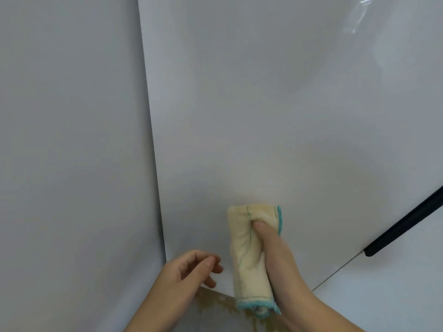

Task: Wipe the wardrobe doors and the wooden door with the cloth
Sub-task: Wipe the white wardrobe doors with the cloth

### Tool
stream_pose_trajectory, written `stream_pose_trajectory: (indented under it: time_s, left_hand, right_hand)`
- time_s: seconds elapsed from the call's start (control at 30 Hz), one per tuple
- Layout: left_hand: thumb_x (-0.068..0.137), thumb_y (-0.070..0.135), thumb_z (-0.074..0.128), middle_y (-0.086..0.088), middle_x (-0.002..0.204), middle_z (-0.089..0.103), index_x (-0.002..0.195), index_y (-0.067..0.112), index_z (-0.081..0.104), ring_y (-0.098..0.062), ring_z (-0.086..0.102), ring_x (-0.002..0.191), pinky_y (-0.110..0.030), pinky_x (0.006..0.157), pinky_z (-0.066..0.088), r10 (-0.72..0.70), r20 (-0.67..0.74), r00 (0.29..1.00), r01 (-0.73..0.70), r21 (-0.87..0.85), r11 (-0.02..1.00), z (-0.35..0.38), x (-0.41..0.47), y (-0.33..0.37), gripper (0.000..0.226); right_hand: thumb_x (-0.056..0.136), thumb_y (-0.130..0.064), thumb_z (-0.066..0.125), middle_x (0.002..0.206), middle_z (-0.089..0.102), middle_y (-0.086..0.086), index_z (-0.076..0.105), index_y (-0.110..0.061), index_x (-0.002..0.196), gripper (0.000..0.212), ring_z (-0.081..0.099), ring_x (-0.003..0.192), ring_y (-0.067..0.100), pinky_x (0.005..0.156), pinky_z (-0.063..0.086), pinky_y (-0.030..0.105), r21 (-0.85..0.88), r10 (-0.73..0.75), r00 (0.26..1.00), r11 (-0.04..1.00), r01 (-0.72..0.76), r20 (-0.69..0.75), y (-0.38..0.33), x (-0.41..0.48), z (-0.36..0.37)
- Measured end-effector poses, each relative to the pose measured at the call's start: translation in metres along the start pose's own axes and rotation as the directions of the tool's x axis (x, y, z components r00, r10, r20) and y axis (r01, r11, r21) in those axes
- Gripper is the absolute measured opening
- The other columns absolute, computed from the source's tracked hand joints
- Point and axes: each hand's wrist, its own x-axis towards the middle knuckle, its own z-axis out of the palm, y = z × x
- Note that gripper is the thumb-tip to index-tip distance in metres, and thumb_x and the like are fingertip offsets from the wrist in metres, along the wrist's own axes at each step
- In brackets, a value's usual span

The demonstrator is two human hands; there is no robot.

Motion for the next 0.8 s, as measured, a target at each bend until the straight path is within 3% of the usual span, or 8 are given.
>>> stream_pose_trajectory:
  time_s: [0.1, 0.23, 0.4, 0.57, 0.6, 0.63, 0.7, 0.8]
  left_hand:
    - [0.077, 0.038, 0.054, -0.003, 0.087, 0.076, 0.089, 0.009, 0.072, -0.013, 0.061, 0.061, -0.022, 0.051, 0.040, -0.024, 0.039, 0.999, 0.024, -0.001, 1.000, -0.004, 0.001, -0.010, 0.036]
    - [0.075, 0.036, 0.053, -0.004, 0.085, 0.076, 0.090, 0.006, 0.071, -0.014, 0.057, 0.059, -0.019, 0.048, 0.037, -0.032, 0.014, 0.999, 0.032, -0.016, 0.999, -0.006, 0.003, -0.018, 0.038]
    - [0.083, 0.035, 0.058, -0.002, 0.077, 0.072, 0.089, 0.005, 0.072, -0.011, 0.058, 0.060, -0.018, 0.050, 0.039, 0.024, 0.030, 0.999, -0.022, -0.064, 0.998, -0.007, 0.003, -0.022, 0.033]
    - [0.098, 0.026, 0.052, -0.006, 0.088, 0.075, 0.086, 0.015, 0.078, -0.009, 0.069, 0.072, -0.020, 0.059, 0.053, -0.133, -0.010, 0.991, 0.128, -0.202, 0.971, -0.013, 0.006, -0.044, 0.031]
    - [0.089, 0.039, 0.065, -0.003, 0.095, 0.075, 0.092, 0.019, 0.076, -0.009, 0.071, 0.079, -0.023, 0.062, 0.056, -0.148, 0.004, 0.989, 0.145, -0.225, 0.963, -0.014, 0.004, -0.045, 0.022]
    - [0.072, 0.050, 0.078, 0.002, 0.101, 0.074, 0.102, 0.021, 0.071, -0.010, 0.071, 0.086, -0.027, 0.069, 0.057, -0.123, 0.038, 0.992, 0.128, -0.181, 0.975, -0.016, 0.002, -0.051, 0.042]
    - [0.053, 0.039, 0.089, 0.005, 0.103, 0.072, 0.112, 0.019, 0.063, -0.009, 0.069, 0.091, -0.030, 0.078, 0.058, -0.097, 0.067, 0.993, 0.102, -0.076, 0.992, -0.015, -0.004, -0.062, 0.067]
    - [0.048, 0.022, 0.083, -0.006, 0.086, 0.073, 0.098, 0.011, 0.069, -0.010, 0.067, 0.071, -0.025, 0.060, 0.054, -0.202, -0.050, 0.978, 0.196, -0.111, 0.974, -0.015, -0.005, -0.080, 0.052]
  right_hand:
    - [0.100, -0.026, 0.041, 0.070, 0.058, 0.012, 0.062, -0.005, 0.097, 0.030, 0.058, 0.054, 0.016, 0.044, 0.048, 0.024, 0.069, 0.075, 0.997, 0.995, -0.077, 0.025, 0.010, 0.003, -0.004]
    - [0.099, -0.022, 0.045, 0.071, 0.063, 0.012, 0.062, -0.003, 0.106, 0.026, 0.062, 0.055, 0.018, 0.045, 0.050, 0.026, 0.105, 0.108, 0.993, 0.988, -0.111, 0.038, 0.023, 0.010, -0.005]
    - [0.096, -0.009, 0.050, 0.081, 0.070, 0.003, 0.064, -0.012, 0.107, 0.018, 0.066, 0.078, 0.015, 0.074, 0.057, 0.034, 0.085, 0.042, 0.994, 0.995, -0.050, 0.100, 0.037, 0.012, -0.007]
    - [0.090, 0.006, 0.050, 0.087, 0.071, 0.008, 0.062, -0.006, 0.111, 0.026, 0.069, 0.082, 0.018, 0.071, 0.056, 0.029, 0.151, 0.064, 0.993, 0.985, -0.079, 0.103, 0.044, 0.012, -0.017]
    - [0.090, 0.008, 0.050, 0.086, 0.070, 0.009, 0.061, -0.006, 0.110, 0.027, 0.068, 0.081, 0.019, 0.070, 0.056, 0.031, 0.169, 0.071, 0.992, 0.982, -0.088, 0.104, 0.046, 0.013, -0.019]
    - [0.089, 0.009, 0.050, 0.086, 0.069, 0.009, 0.060, -0.007, 0.108, 0.027, 0.067, 0.080, 0.019, 0.069, 0.056, 0.032, 0.183, 0.085, 0.991, 0.978, -0.104, 0.104, 0.051, 0.015, -0.021]
    - [0.089, 0.008, 0.053, 0.090, 0.067, 0.013, 0.058, -0.007, 0.107, 0.024, 0.066, 0.082, 0.023, 0.071, 0.056, 0.037, 0.187, 0.129, 0.987, 0.972, -0.146, 0.098, 0.063, 0.019, -0.024]
    - [0.088, 0.006, 0.057, 0.102, 0.065, 0.021, 0.055, -0.003, 0.114, 0.028, 0.066, 0.086, 0.027, 0.067, 0.058, 0.038, 0.171, 0.222, 0.971, 0.957, -0.234, 0.084, 0.092, 0.031, -0.033]
